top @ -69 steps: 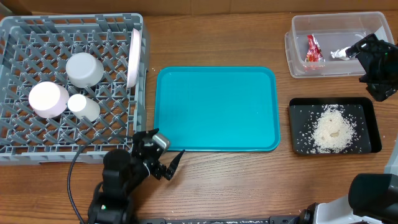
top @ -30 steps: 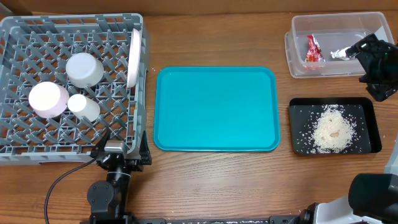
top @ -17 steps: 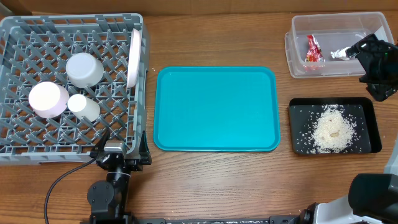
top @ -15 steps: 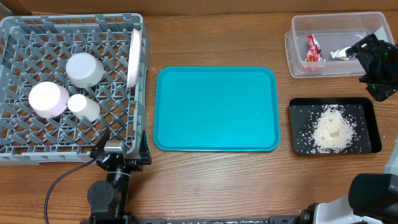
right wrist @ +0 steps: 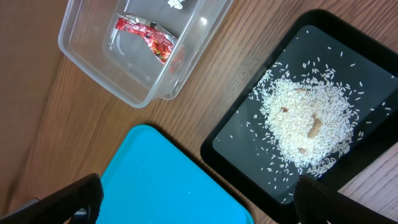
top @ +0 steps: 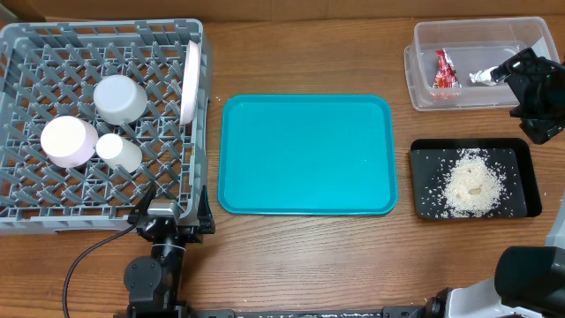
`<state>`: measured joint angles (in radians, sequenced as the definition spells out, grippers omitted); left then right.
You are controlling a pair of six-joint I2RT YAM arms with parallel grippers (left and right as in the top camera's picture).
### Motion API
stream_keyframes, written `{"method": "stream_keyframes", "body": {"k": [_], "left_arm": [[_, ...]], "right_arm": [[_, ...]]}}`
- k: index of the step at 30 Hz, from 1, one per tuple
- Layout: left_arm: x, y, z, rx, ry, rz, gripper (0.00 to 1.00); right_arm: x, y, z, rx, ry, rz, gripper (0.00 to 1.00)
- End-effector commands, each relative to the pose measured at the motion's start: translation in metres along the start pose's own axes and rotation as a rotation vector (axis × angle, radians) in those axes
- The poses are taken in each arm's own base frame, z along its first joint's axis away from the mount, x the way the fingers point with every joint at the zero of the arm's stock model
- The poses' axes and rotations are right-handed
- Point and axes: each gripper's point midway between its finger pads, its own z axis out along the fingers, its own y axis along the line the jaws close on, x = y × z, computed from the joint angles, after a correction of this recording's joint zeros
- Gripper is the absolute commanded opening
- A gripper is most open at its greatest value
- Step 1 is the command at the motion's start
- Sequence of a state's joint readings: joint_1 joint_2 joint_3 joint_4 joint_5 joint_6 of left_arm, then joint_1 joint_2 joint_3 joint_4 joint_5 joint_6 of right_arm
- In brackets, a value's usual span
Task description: Sort waste into correct bins and load items into the dishwasher
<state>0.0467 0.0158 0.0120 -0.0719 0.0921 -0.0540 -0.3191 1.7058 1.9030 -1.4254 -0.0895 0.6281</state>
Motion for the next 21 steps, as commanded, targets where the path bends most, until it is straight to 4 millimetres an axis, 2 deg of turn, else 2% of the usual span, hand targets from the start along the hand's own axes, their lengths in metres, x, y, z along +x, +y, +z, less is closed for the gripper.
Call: {"method": "stream_keyframes", "body": {"k": [1,9,12,16,21], "left_arm": [[0.000,0.004,0.000,-0.020,-0.007,-0.021,1.00],[0.000,0.004,0.000,-0.020,-0.007,-0.021,1.00],[0.000,0.004,0.000,-0.020,-0.007,-0.021,1.00],[0.000,0.004,0.000,-0.020,-0.007,-0.021,1.00],[0.000,0.004,0.000,-0.020,-0.007,-0.021,1.00]], "right_arm": [[-0.003,0.002,-0.004,-0.007,-0.014,0.000,1.00],[-0.003,0.002,-0.006,-0.012,-0.019,-0.001,1.00],[-0.002,0.003,-0.016,-0.028,-0.038,-0.003,1.00],[-0.007,-0.003,-0.045,-0.032,-0.138,-0.008,1.00],[-0.001,-0.008,-0.086,-0.075,-0.237,-0.020,1.00]]}}
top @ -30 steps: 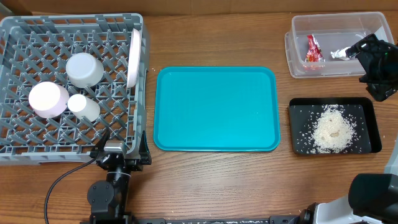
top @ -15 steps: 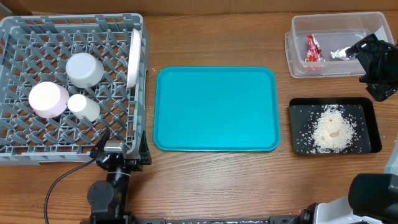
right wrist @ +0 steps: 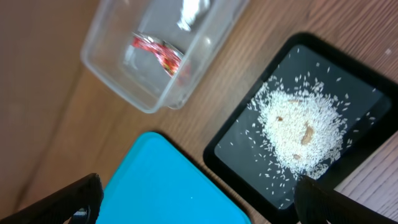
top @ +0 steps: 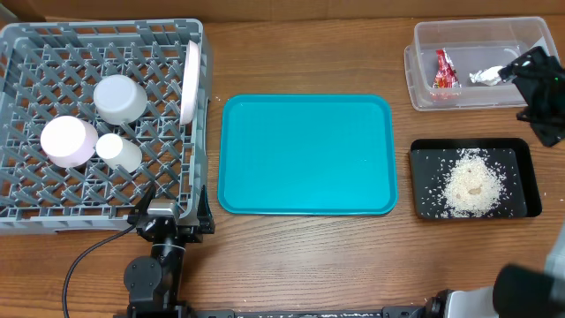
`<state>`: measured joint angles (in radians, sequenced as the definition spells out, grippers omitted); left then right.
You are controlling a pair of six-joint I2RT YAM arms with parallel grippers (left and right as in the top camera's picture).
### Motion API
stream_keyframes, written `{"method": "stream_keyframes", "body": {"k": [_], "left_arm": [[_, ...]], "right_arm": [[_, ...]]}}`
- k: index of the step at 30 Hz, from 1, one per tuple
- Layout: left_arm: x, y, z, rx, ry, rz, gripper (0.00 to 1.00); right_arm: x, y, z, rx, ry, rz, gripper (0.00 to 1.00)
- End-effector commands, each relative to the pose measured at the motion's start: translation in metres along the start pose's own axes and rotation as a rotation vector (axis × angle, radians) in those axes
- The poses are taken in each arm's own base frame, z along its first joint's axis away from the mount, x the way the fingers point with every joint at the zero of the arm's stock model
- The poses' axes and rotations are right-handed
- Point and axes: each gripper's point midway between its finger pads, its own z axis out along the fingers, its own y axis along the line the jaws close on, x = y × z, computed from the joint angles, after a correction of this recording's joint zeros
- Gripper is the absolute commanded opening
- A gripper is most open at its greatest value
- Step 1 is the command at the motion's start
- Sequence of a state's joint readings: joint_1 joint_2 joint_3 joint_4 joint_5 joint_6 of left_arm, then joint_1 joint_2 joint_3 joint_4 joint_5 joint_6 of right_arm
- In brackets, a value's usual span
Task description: Sort waste into correct bins and load items into the dishwasher
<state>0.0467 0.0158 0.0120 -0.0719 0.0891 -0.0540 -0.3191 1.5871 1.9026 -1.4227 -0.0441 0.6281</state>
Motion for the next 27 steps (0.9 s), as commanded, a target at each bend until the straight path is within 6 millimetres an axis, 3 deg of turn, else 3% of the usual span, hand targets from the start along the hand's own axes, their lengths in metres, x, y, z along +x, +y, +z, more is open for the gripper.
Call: {"method": "stream_keyframes", "body": {"k": [1,5,8,13,17,23,27], "left_arm": [[0.000,0.003,0.000,-0.017,-0.007,-0.021,1.00],[0.000,0.003,0.000,-0.017,-0.007,-0.021,1.00],[0.000,0.003,0.000,-0.017,-0.007,-0.021,1.00],[0.000,0.003,0.000,-0.017,-0.007,-0.021,1.00],[0.000,0.003,0.000,-0.017,-0.007,-0.021,1.00],[0.000,0.003,0.000,-0.017,-0.007,-0.021,1.00],[0.000,0.003,0.000,-0.017,-0.007,-0.021,1.00]], "right_arm": [[-0.009,-0.008,-0.050,-0.022,-0.161,-0.008,1.00],[-0.011,-0.014,-0.082,-0.038,-0.269,-0.003,1.00],[-0.008,-0.003,-0.105,-0.146,-0.365,-0.024,1.00],[0.017,0.008,-0.125,-0.335,-0.491,-0.083,1.00],[0.055,-0.008,-0.110,-0.430,-0.522,-0.119,1.00],[0.113,-0.042,-0.060,-0.502,-0.501,-0.172,1.00],[0.134,-0.058,-0.036,-0.533,-0.515,-0.200,1.00]]}}
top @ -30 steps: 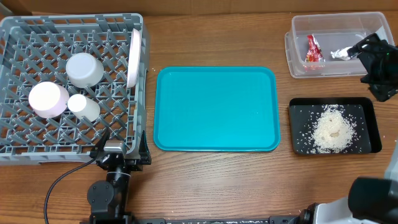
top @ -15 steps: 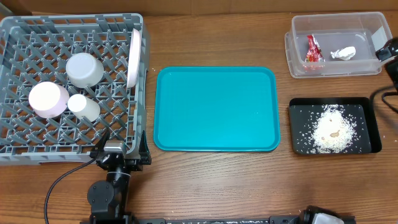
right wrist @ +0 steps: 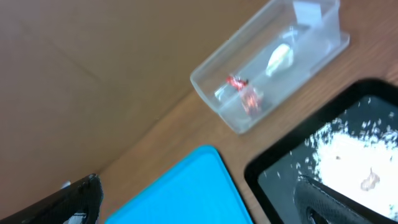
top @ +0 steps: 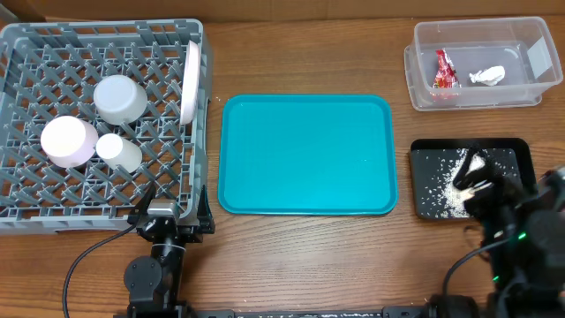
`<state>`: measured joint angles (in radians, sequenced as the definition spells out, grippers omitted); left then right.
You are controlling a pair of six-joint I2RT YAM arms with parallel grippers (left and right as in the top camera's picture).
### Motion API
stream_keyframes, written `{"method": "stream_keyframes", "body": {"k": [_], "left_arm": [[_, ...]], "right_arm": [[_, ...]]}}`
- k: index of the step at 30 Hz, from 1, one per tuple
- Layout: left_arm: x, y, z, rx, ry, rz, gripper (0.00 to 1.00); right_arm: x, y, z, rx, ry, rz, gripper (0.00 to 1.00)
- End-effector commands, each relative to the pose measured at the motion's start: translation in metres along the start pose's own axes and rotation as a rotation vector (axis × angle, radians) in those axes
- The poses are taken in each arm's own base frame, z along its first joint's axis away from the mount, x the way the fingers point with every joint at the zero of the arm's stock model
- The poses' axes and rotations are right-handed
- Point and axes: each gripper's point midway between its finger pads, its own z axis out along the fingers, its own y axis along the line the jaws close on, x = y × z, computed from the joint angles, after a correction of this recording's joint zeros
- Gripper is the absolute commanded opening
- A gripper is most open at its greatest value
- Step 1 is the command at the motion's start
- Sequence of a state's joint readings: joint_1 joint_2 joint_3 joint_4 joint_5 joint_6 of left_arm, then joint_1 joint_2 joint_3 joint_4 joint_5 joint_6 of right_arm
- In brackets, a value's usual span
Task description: Sort waste into correct bins and load items into the dishwasher
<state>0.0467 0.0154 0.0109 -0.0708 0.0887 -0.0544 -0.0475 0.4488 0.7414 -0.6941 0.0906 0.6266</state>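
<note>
My right gripper (right wrist: 202, 204) is open with nothing between its wide-spread fingers. It looks down on the empty teal tray (right wrist: 180, 193) and the black tray (right wrist: 273, 180) of rice (right wrist: 348, 149). From overhead, the right arm (top: 510, 219) sits at the near right, covering part of the black tray (top: 425, 177). The clear bin (top: 472, 95) at the far right holds a red wrapper (top: 443, 69) and a white crumpled wrapper (top: 487, 76). The grey dish rack (top: 88, 35) holds a white cup (top: 120, 97), a pink bowl (top: 68, 141), a small cup (top: 117, 152) and an upright plate (top: 189, 79). My left gripper (top: 168, 216) rests by the rack's front edge.
The teal tray (top: 305, 155) lies mid-table between the rack and the two right-hand containers. A cable (top: 88, 256) runs from the left arm's base at the near edge. Bare wood shows in front of the teal tray.
My right arm was over the right end of the clear bin. It now sits at the near right over the front of the rice tray, and the bin is fully uncovered. The left arm is unchanged.
My open right gripper was at the right end of the clear bin, beside the white wrapper lying in it. It was still there a moment later, seen from higher. Now it is at the near right. Both wrappers stay in the bin and the teal tray stays empty.
</note>
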Motion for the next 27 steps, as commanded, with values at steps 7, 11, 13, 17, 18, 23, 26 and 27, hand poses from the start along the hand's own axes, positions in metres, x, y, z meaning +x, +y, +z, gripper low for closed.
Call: {"method": "stream_keyframes", "body": {"k": [7,11,13,17,18,23,26,27], "left_arm": [[0.000,0.003,0.000,-0.016,-0.007,-0.020,1.00],[0.000,0.003,0.000,-0.016,-0.007,-0.020,1.00],[0.000,0.003,0.000,-0.016,-0.006,-0.021,1.00],[0.000,0.003,0.000,-0.016,-0.007,-0.020,1.00],[0.000,0.003,0.000,-0.017,-0.007,-0.020,1.00],[0.000,0.003,0.000,-0.017,-0.007,-0.020,1.00],[0.000,0.003,0.000,-0.017,-0.006,-0.020,1.00],[0.000,0.003,0.000,-0.016,-0.007,-0.020,1.00]], "right_arm": [[0.045,-0.021,0.002,-0.098,-0.039,-0.144,1.00],[0.060,-0.026,0.004,-0.147,-0.055,-0.178,0.99],[0.064,-0.024,0.005,-0.191,-0.081,-0.219,1.00],[0.068,-0.016,0.011,-0.266,-0.125,-0.303,1.00],[0.068,-0.015,0.013,-0.276,-0.137,-0.310,1.00],[0.060,-0.006,0.018,-0.330,-0.228,-0.314,1.00],[0.056,-0.004,0.020,-0.353,-0.278,-0.324,1.00],[0.056,-0.003,0.021,-0.360,-0.292,-0.326,1.00]]}}
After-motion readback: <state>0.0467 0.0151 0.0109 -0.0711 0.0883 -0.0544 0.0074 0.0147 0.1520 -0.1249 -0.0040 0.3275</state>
